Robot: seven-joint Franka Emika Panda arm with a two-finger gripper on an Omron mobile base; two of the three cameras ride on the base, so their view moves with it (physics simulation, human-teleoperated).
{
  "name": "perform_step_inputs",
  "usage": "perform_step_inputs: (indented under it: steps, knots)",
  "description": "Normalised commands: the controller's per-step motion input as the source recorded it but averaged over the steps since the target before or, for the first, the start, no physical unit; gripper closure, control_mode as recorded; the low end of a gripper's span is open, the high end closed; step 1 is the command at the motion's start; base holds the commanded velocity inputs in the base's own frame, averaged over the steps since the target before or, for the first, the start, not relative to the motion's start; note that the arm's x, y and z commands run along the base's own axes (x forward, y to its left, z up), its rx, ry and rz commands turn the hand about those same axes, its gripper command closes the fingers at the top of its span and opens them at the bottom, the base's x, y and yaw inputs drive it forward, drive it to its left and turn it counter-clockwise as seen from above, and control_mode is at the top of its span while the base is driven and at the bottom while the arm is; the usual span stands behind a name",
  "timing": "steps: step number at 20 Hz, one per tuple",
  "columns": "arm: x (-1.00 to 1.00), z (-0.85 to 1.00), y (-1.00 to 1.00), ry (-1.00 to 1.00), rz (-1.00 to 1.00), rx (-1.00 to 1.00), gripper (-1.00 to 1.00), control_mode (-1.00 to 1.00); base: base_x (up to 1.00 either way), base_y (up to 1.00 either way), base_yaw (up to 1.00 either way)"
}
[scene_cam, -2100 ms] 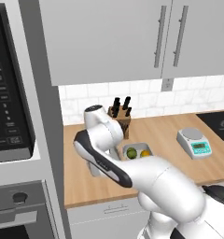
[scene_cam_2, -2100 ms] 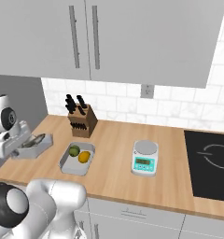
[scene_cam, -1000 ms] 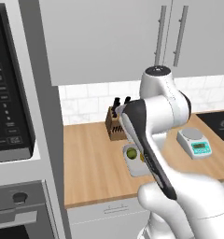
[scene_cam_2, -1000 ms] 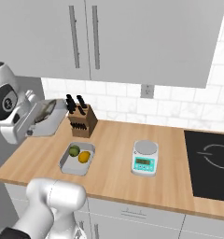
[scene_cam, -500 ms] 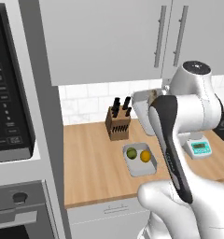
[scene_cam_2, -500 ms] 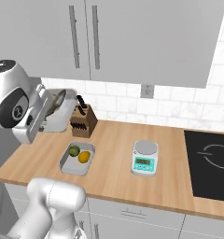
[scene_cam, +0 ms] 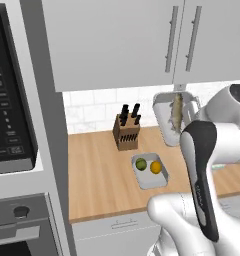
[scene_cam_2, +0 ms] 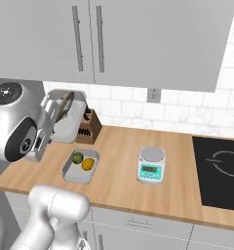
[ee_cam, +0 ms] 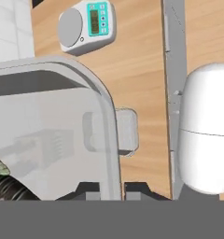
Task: Take the meat container that has the fish and place it on the second highest rack of the freezer. Then take the vegetable container that has the lemon and lime and place it on the highest rack of the freezer.
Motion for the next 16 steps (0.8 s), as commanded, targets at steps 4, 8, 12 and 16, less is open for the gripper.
perform_step_inputs:
  steps: [4, 8, 12, 16]
  knots:
    - [-0.10, 0.00, -0.02, -0.03, 0.00, 0.01, 1.00, 1.00, -0.59, 0.00, 0.00]
    - [0.00, 0.00, 0.00, 0.00, 0.00, 0.00, 1.00, 1.00, -1.00, 0.00, 0.01]
    - [0.00, 0.00, 0.00, 0.00, 0.00, 0.00, 1.00, 1.00, -1.00, 0.35, 0.14]
    - [0.00, 0.00, 0.00, 0.00, 0.00, 0.00, 1.00, 1.00, -0.95, 0.83, 0.29]
